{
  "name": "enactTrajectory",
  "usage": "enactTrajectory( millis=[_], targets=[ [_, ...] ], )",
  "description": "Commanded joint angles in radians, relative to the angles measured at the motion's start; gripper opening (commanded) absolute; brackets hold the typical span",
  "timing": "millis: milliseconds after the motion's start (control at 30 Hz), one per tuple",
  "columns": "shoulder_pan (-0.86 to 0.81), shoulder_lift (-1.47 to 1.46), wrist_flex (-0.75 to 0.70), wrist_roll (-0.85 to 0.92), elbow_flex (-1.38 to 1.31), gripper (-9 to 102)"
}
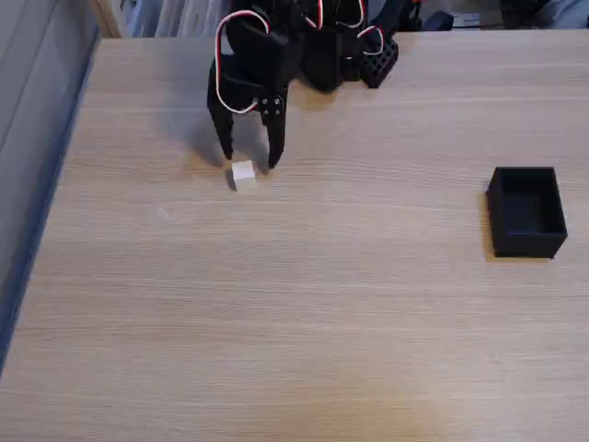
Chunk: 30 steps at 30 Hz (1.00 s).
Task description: Pick a white block and place it in the black box.
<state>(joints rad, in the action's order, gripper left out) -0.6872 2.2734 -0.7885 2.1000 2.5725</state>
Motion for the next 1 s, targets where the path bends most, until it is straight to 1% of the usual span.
enactTrajectory(
  millis=[0,367,567,633,767,867,967],
  targets=[
    [-0.005,-0.034,0.038,0.005,-0.018,27],
    [-0.008,-0.189,0.129,0.006,-0.094,27],
    [-0.008,-0.215,0.133,0.011,-0.115,26],
    [-0.008,-0.215,0.133,0.025,-0.114,23],
    [-0.008,-0.213,0.133,0.037,-0.107,8],
    [0.0,-0.212,0.112,0.034,-0.109,0],
    [0.005,-0.198,0.072,0.038,-0.115,0]
  ],
)
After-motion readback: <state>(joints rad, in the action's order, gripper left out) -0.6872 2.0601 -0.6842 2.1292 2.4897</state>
